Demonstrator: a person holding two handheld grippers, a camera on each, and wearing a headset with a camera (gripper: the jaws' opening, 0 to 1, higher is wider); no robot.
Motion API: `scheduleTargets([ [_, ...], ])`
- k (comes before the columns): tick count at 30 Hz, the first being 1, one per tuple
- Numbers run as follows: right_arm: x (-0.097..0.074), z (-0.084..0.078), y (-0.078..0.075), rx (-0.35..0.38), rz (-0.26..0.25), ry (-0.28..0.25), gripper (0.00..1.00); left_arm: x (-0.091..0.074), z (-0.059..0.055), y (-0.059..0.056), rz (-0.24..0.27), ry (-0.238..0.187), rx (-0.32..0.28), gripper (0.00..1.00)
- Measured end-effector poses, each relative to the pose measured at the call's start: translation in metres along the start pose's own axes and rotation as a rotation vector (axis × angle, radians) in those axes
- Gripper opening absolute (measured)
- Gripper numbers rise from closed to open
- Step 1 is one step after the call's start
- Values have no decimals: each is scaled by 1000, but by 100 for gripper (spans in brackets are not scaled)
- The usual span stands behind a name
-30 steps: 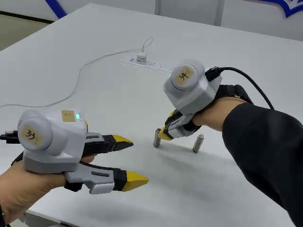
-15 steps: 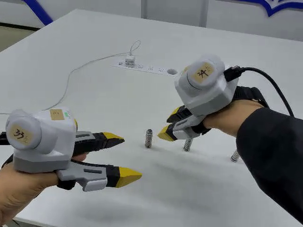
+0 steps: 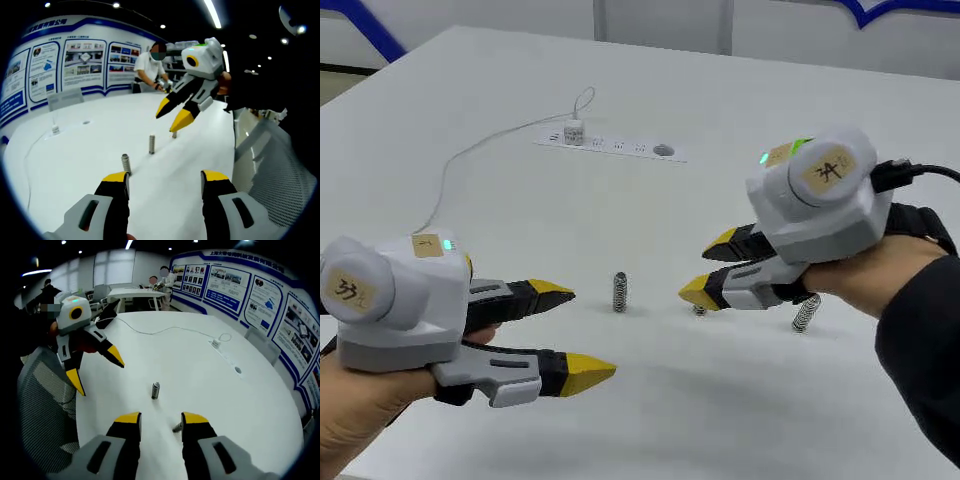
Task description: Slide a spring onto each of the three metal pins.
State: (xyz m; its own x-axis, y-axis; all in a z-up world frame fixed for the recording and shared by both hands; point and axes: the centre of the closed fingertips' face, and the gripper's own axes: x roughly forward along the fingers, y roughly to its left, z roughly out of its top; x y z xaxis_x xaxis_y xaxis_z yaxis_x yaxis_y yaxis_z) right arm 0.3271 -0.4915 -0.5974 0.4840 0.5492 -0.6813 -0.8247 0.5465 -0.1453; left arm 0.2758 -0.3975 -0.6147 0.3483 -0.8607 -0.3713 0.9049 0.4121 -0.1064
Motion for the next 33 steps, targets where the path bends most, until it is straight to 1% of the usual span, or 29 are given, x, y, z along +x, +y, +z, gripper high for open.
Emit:
scheduleTargets([
  [5, -18, -5, -8, 16, -35, -39, 36, -1, 1, 0, 1, -2, 0, 60],
  [8, -28, -12, -12, 25, -54, -51, 38, -1, 1, -1, 2, -1, 0, 60],
  [11, -41, -18, -18, 54, -76, -77, 40, -2, 2, 0, 3, 0, 1, 60],
  [14, -52, -24, -24, 63, -104, -94, 41, -3, 2, 0, 5, -1, 0, 60],
  [17, -60, -31, -29, 75, -124, -107, 43, -3, 2, 0, 4, 0, 1, 60],
  [21, -68, -45, -35, 98, -149, -106, 45, -3, 2, -1, 4, 4, 2, 61],
  [25, -75, -57, -39, 125, -164, -119, 47, -3, 1, -1, 5, 7, 1, 61],
  [29, -80, -73, -41, 143, -177, -112, 51, -3, -3, 0, 6, 15, -4, 61],
  [33, -83, -85, -41, 160, -179, -120, 53, -3, -5, -1, 4, 20, -5, 61],
])
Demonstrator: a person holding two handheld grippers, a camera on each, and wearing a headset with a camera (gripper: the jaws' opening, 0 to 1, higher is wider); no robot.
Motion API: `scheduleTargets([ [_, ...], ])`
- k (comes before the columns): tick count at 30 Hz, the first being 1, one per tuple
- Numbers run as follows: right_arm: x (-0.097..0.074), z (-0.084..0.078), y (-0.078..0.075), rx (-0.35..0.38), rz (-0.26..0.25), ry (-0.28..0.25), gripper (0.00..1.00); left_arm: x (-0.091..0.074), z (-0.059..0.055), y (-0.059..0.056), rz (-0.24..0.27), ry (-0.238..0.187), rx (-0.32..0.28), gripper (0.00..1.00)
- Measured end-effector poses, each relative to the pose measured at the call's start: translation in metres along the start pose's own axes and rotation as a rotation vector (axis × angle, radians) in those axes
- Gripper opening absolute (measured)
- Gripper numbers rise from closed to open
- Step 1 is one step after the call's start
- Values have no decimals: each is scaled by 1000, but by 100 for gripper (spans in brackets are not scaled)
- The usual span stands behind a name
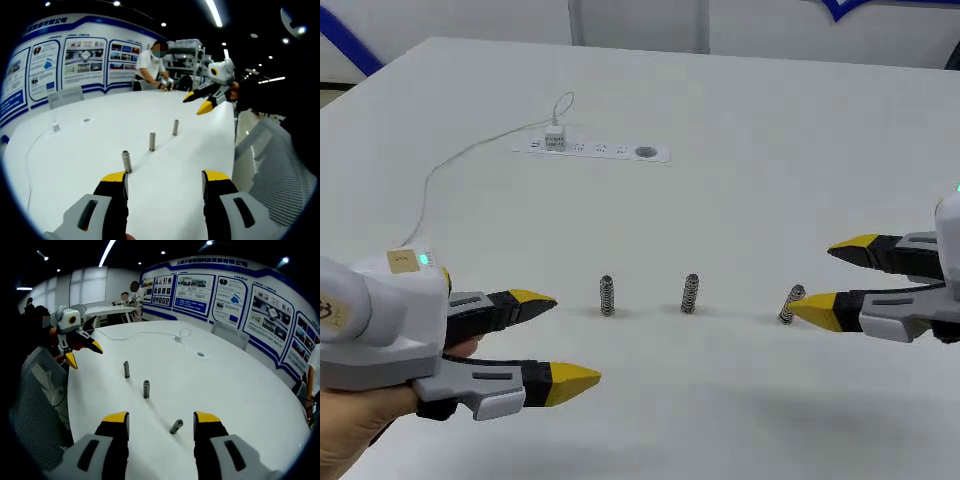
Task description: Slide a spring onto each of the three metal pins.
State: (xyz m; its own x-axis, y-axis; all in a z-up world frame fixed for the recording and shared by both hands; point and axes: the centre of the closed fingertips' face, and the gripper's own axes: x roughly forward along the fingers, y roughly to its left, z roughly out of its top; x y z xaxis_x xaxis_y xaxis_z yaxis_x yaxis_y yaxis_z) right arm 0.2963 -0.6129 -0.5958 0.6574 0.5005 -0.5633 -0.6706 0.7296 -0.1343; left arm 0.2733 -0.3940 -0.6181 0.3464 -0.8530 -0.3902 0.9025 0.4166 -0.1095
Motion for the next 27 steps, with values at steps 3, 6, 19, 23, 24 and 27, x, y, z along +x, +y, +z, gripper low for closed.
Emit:
scheduleTargets([
  [3, -3, -8, -1, 6, -4, -14, 55, 0, -1, 0, -1, 1, -2, 61],
  [6, -5, -15, -3, 23, -11, -23, 57, 0, -2, 1, 0, 2, -6, 61],
  [19, -10, -41, 2, 61, -25, -37, 62, 0, -10, 3, 9, 8, -26, 62],
  [23, -12, -43, 3, 78, -29, -46, 63, -1, -12, 4, 13, 7, -32, 62],
  [24, -12, -43, 4, 79, -29, -46, 63, -1, -12, 4, 14, 7, -33, 62],
  [27, -12, -45, 4, 85, -32, -45, 63, -2, -13, 5, 16, 8, -36, 62],
])
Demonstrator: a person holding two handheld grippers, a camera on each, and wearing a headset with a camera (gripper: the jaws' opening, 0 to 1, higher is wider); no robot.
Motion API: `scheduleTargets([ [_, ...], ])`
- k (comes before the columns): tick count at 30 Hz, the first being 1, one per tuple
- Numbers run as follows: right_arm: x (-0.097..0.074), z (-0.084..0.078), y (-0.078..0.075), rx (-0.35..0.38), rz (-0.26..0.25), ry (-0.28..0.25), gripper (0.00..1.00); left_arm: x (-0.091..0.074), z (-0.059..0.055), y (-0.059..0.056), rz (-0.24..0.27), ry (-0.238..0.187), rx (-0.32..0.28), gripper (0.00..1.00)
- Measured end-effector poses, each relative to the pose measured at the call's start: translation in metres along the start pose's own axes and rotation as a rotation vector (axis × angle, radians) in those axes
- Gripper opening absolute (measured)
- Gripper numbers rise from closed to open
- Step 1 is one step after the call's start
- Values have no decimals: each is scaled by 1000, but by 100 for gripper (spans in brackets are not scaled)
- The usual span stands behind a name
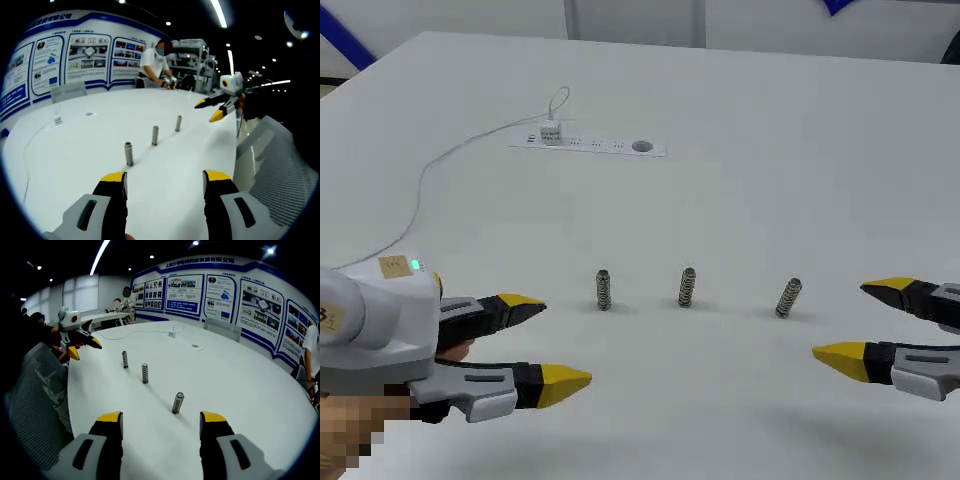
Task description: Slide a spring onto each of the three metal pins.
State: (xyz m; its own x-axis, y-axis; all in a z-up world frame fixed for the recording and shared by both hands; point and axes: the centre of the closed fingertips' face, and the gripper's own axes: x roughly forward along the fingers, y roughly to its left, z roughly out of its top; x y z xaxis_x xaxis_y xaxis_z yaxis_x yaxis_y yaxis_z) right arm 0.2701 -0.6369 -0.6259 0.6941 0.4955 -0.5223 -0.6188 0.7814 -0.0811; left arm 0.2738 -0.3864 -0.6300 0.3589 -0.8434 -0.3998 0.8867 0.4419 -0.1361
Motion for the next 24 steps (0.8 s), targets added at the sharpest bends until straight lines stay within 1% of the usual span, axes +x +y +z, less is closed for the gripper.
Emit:
scheduleTargets([
  [5, -1, -2, 0, 11, -5, -2, 64, 0, 0, 0, 2, -2, -2, 62],
  [15, 0, 1, 0, 13, -3, -8, 64, -1, 1, 1, 8, -5, -4, 62],
  [24, 1, -1, 0, 20, -5, -3, 64, 0, -1, 1, 5, 1, -5, 62],
])
